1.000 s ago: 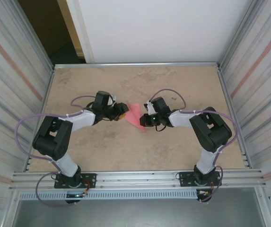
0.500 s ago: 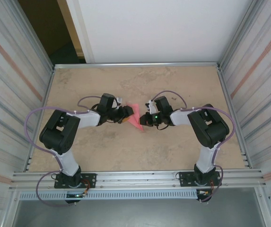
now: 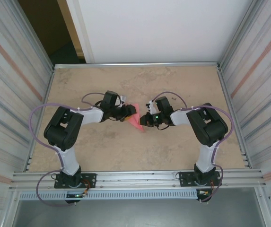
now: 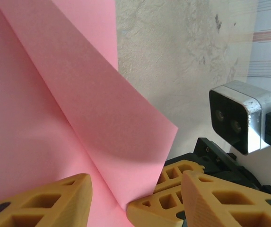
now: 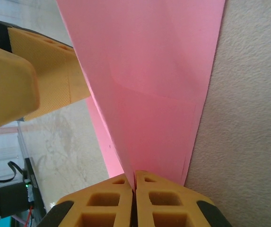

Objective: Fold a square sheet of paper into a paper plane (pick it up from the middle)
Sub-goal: Fourth fold the wing at the center of the table.

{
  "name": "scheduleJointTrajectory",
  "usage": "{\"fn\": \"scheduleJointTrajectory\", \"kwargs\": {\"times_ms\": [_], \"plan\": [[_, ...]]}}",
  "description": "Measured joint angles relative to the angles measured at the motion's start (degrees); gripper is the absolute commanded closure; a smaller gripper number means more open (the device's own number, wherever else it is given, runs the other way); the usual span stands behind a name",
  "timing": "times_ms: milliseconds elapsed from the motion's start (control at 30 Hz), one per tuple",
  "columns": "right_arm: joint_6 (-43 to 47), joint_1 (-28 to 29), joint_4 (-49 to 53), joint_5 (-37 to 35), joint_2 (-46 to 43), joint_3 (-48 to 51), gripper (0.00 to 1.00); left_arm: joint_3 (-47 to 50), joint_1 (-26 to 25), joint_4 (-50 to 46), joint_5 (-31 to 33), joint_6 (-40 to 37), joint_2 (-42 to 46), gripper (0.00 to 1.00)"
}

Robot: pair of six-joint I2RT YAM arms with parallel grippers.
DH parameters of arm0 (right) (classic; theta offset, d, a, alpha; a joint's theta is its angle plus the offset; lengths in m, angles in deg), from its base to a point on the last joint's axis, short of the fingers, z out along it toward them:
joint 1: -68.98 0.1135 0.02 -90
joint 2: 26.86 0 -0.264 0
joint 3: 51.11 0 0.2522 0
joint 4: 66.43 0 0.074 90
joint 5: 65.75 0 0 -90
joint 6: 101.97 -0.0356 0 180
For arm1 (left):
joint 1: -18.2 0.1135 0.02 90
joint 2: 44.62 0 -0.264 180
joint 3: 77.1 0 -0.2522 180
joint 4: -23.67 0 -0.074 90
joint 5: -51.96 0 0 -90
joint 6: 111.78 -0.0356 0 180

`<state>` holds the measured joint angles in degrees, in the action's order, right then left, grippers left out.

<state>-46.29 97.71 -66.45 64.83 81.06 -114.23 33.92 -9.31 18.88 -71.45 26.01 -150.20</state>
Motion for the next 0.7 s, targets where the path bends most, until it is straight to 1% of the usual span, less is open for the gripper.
{"fn": "scheduleJointTrajectory", "kwargs": {"times_ms": [400, 567, 700], "plan": [[0.0, -0.2, -0.4, 0.2, 0.8, 0.0, 0.89, -3.0, -0.4, -7.2, 1.7, -1.1, -2.9, 0.49], [0.0, -0.3, -0.4, 0.2, 0.9, 0.0, 0.83, -4.4, -0.4, -9.4, 2.2, -1.1, -3.4, 0.49], [-0.2, -0.3, -0.4, 0.4, 0.9, 0.0, 0.77, -6.5, -0.7, -13.0, 3.3, -1.1, -4.1, 0.50]]}}
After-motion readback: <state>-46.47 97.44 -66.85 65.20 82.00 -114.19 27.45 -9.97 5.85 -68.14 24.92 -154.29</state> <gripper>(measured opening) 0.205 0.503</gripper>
